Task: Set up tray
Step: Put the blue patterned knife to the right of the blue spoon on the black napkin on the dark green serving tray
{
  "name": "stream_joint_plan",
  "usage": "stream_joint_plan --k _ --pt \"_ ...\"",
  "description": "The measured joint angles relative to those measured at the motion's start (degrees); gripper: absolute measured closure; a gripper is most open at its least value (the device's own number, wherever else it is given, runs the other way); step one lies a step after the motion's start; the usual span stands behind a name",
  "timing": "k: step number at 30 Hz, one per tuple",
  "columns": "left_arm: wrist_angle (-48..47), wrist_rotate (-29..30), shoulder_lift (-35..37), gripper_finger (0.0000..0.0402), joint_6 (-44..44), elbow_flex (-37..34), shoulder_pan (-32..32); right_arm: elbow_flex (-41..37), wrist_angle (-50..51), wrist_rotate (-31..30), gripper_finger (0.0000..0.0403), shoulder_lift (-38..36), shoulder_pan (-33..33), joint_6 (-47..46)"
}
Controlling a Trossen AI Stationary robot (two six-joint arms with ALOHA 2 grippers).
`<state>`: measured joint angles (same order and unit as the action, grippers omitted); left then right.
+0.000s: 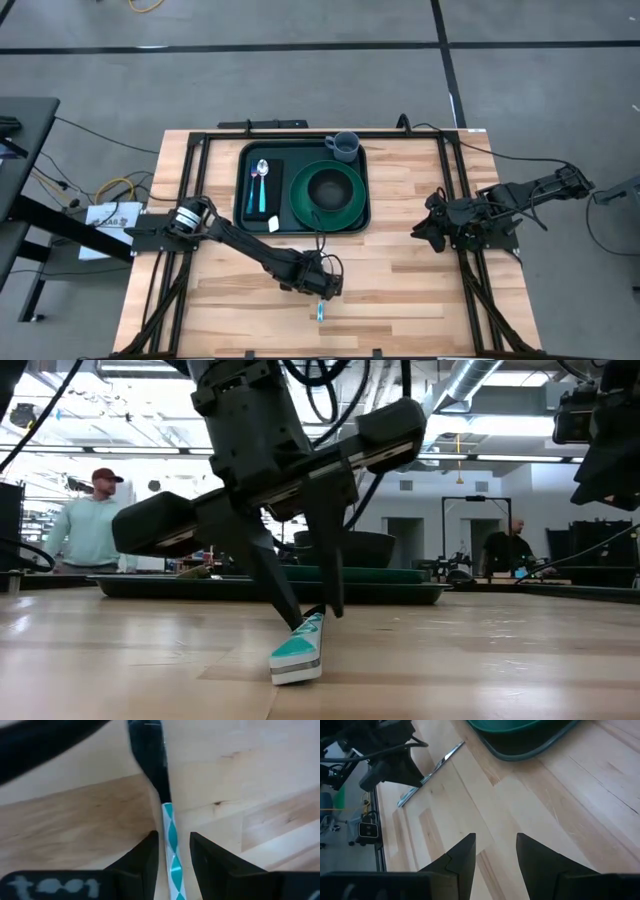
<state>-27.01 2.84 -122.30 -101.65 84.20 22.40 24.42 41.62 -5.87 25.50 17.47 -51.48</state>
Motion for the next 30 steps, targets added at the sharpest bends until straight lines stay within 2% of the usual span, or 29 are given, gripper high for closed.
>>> stream_joint_plan --k 7,14,24,30 --pt "-7.3 -1.4 -4.1 0.0301 3.7 6.8 -0.1 0.0 0.0 0.0 0.0269 0.0 0.0 0.0" --pt "-10.2 0.3 -4.3 0.0305 5.1 8.2 -0.3 0.0 0.0 0.0 0.0269 0.0 0.0 0.5" --pt "-11.8 1.1 -4.3 0.0389 8.5 7.5 -0.2 0.0 0.0 0.0 0.0269 0.0 0.0 1.0" --pt "-14.7 0.7 -4.2 0.0385 9.7 7.6 -0.3 0.0 0.0 0.0 0.0269 0.0 0.0 2.0"
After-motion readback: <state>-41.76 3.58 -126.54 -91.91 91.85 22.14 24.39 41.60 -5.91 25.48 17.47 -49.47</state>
